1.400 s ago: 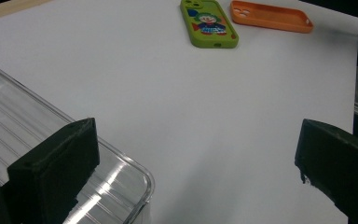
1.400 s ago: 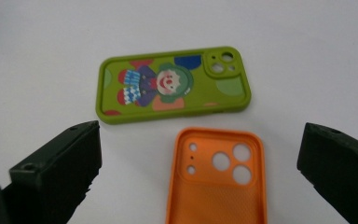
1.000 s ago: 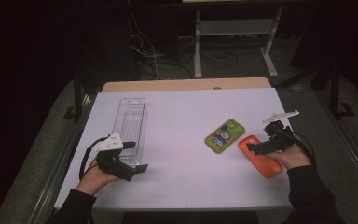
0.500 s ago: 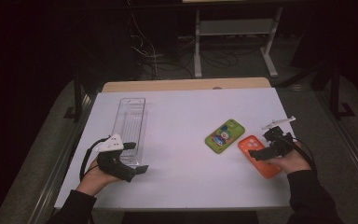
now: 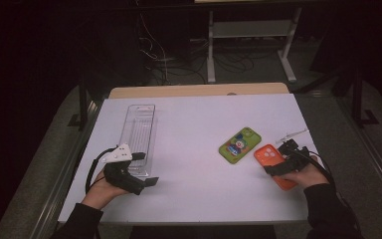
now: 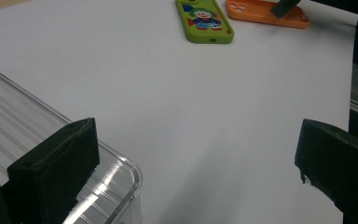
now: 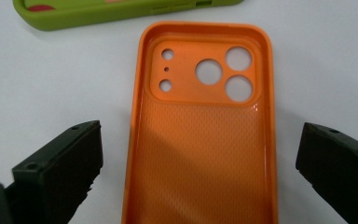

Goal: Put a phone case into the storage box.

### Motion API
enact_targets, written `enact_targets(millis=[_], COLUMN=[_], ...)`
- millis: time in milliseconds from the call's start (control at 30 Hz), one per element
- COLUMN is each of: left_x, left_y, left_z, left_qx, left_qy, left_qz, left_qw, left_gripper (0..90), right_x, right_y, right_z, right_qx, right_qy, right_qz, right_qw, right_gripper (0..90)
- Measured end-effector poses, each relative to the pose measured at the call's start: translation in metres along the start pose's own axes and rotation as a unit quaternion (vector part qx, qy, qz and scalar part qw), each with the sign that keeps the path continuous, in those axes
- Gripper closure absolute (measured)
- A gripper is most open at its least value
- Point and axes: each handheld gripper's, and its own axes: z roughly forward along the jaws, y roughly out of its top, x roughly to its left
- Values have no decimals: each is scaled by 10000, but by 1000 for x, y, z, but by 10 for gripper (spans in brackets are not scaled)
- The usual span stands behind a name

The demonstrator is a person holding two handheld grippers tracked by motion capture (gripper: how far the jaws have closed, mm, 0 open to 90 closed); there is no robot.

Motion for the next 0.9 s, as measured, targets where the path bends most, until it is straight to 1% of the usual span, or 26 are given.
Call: enact_targets(millis=[100, 167, 233, 300, 367, 533, 633, 667, 733, 900], left_x=[0, -1, 0, 0, -1, 0, 0, -1, -1, -1], left_y=[0, 0, 0, 0, 0, 0, 0, 0, 0, -1], left_z=[0, 1, 1, 1, 1, 1, 1, 1, 1, 2], left_qx=[10, 4, 10, 17, 14, 24, 9, 7, 10, 7], left_qy=[-11, -12, -9, -5, -7, -6, -7, -5, -4, -23], left_qz=[-6, -8, -3, 2, 0, 23, 2, 1, 4, -25], left_qw=[10000, 10000, 10000, 10000, 10000, 10000, 10000, 10000, 10000, 10000], left_gripper=[0, 0, 0, 0, 0, 0, 0, 0, 0, 0], right_x=[-1, 0, 0, 2, 1, 0, -1, 0, 1, 3], right_y=[-2, -2, -3, -3, -3, -3, -4, -4, -5, -5], right_z=[3, 5, 6, 6, 7, 6, 5, 6, 7, 7], right_qx=[72, 126, 133, 181, 191, 195, 199, 255, 348, 379], right_qy=[-16, 5, -1, 22, -3, 11, -32, -45, -112, -158], right_qz=[-45, 26, -37, -16, -58, 36, -49, -30, -85, -93], right_qw=[10000, 9999, 9999, 9998, 9998, 9998, 9998, 9997, 9993, 9991], right_gripper=[8, 11, 28, 40, 54, 106, 124, 124, 123, 126])
